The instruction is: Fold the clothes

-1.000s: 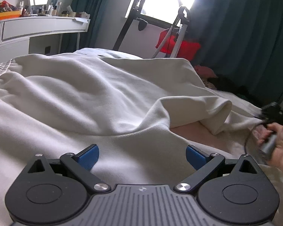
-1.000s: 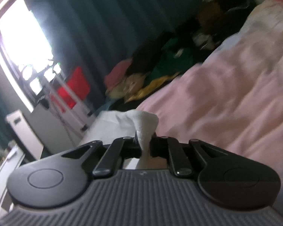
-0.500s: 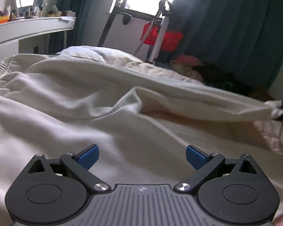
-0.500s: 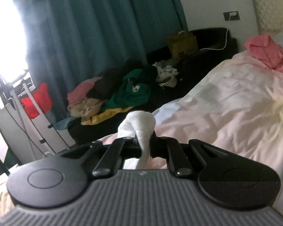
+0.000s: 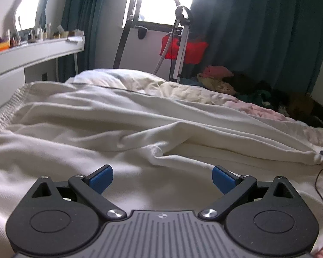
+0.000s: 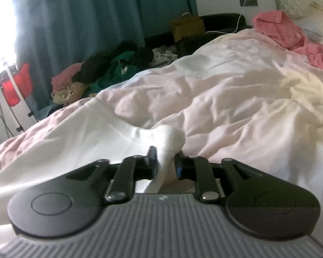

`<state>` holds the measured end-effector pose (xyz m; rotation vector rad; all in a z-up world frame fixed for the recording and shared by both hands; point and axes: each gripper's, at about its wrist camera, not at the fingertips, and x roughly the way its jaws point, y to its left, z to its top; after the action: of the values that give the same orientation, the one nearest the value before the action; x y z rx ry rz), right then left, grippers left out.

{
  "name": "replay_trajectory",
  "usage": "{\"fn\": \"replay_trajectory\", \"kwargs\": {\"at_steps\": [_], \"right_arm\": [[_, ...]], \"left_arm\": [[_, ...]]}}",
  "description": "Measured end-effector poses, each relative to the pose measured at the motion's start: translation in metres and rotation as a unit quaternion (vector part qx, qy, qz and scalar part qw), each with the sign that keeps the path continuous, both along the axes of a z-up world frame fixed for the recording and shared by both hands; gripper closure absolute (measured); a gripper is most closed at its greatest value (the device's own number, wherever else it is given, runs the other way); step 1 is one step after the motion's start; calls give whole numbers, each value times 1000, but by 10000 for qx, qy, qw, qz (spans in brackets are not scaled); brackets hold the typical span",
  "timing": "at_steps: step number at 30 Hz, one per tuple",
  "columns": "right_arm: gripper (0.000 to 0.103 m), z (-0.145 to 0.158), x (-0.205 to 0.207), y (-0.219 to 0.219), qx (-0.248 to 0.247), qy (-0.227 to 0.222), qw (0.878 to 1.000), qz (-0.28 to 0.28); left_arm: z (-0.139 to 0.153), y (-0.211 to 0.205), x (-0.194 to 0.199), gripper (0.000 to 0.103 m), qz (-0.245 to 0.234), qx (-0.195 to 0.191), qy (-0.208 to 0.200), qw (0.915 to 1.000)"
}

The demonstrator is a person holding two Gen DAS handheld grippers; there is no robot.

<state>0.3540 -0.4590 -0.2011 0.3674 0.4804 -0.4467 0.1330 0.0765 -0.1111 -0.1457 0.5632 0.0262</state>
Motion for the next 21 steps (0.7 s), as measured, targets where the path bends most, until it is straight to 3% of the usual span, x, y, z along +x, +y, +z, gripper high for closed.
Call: {"fn": "replay_trajectory", "kwargs": {"at_steps": [2,4,12,16,21], "right_arm": [[50,12,-7,9,-199,78,9996,194],[16,27,-21,21,-290,-39,9987,417],[15,81,-105,119,-563,-358,9858,1544],[15,94,-142,167,-584,34,9790,1952],[15,90,-171,189,-272,359,9769,2091]], "left_arm": [[2,-2,-1,3,-3,82,-39,10000],[3,-4,-2,3,13,133,2,9999],[22,-10,-25,5,181,357,181,9990],[46,-28,-54,4,292,868,84,9958],[102,-60,-110,5,403,824,-357,9951]]}}
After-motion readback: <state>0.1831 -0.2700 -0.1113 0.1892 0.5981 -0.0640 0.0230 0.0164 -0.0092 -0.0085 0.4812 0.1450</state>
